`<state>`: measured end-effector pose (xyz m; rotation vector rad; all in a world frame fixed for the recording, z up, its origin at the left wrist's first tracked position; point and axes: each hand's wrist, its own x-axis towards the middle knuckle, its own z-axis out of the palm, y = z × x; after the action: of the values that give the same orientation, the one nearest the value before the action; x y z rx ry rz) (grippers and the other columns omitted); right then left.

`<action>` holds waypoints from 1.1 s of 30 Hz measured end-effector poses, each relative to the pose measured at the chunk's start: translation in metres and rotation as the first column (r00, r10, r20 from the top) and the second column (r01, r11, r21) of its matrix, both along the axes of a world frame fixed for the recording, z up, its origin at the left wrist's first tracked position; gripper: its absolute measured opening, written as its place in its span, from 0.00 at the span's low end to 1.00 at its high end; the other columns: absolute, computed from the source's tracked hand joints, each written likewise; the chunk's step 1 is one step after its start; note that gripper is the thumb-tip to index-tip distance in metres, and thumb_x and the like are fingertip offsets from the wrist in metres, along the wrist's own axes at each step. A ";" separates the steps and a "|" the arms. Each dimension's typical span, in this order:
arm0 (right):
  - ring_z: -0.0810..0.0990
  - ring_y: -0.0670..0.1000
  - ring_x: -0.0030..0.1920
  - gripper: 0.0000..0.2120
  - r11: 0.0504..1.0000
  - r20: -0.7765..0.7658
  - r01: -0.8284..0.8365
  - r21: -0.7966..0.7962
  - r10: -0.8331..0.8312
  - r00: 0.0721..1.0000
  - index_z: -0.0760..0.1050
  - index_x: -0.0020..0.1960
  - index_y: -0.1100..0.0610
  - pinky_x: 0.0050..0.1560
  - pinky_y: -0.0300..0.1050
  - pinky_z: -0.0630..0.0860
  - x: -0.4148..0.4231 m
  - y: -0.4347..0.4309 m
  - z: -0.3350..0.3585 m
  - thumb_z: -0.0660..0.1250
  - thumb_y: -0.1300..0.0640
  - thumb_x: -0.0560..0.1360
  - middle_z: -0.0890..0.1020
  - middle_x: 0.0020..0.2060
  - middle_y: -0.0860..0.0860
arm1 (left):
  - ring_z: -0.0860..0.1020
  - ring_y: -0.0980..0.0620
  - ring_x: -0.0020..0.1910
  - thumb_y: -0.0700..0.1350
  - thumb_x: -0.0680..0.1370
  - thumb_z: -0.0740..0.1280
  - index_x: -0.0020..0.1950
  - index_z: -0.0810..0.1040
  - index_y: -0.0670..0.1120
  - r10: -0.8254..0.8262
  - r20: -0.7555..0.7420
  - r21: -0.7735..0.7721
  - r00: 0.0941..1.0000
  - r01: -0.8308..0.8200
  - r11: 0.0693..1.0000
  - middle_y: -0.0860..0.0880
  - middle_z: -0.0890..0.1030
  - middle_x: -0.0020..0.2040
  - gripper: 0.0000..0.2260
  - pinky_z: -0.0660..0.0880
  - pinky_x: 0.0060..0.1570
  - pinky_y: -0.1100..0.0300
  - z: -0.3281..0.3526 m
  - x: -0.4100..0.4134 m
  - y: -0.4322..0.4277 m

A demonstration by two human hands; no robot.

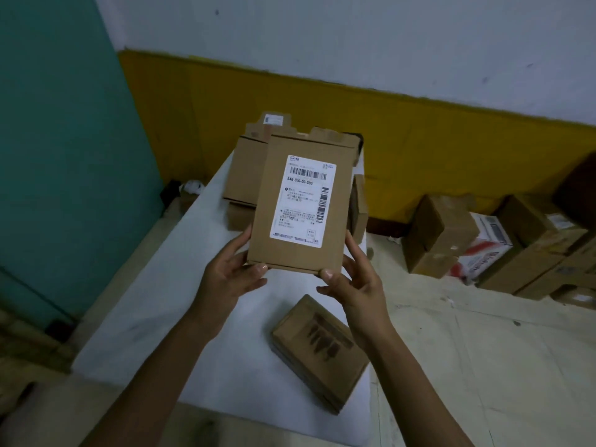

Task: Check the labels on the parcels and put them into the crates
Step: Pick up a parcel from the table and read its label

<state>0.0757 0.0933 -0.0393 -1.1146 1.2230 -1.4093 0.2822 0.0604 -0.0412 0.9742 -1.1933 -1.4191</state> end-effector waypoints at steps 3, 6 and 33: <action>0.81 0.46 0.57 0.32 0.995 0.005 -0.103 -0.002 0.104 0.995 0.64 0.66 0.32 0.45 0.41 0.80 0.000 0.003 -0.004 0.72 0.52 0.69 0.80 0.55 0.32 | 0.81 0.53 0.56 0.37 0.75 0.68 0.66 0.70 0.61 0.089 0.016 0.021 0.996 -0.089 0.996 0.54 0.83 0.56 0.25 0.79 0.43 0.62 -0.006 0.006 0.022; 0.81 0.46 0.57 0.31 0.976 0.010 -0.216 -0.018 0.216 0.976 0.64 0.67 0.33 0.45 0.42 0.80 0.015 0.000 -0.005 0.71 0.58 0.73 0.80 0.57 0.34 | 0.81 0.51 0.56 0.36 0.75 0.67 0.64 0.71 0.61 0.203 0.015 0.061 0.979 -0.204 0.977 0.52 0.83 0.56 0.25 0.79 0.44 0.63 -0.007 0.026 0.041; 0.81 0.49 0.58 0.32 -0.112 0.025 -0.991 -0.072 0.993 -0.114 0.64 0.69 0.37 0.43 0.45 0.81 0.440 0.322 0.000 0.70 0.61 0.73 0.79 0.62 0.43 | 0.81 0.54 0.54 0.34 0.72 0.67 0.70 0.69 0.49 0.997 0.045 0.005 -0.057 -0.998 -0.057 0.51 0.84 0.54 0.28 0.78 0.48 0.63 0.005 0.254 0.577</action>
<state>0.5156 0.4157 -0.0397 -1.4427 -0.0694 -0.1275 0.5364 0.6379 -0.0358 1.4220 -0.0920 -0.0930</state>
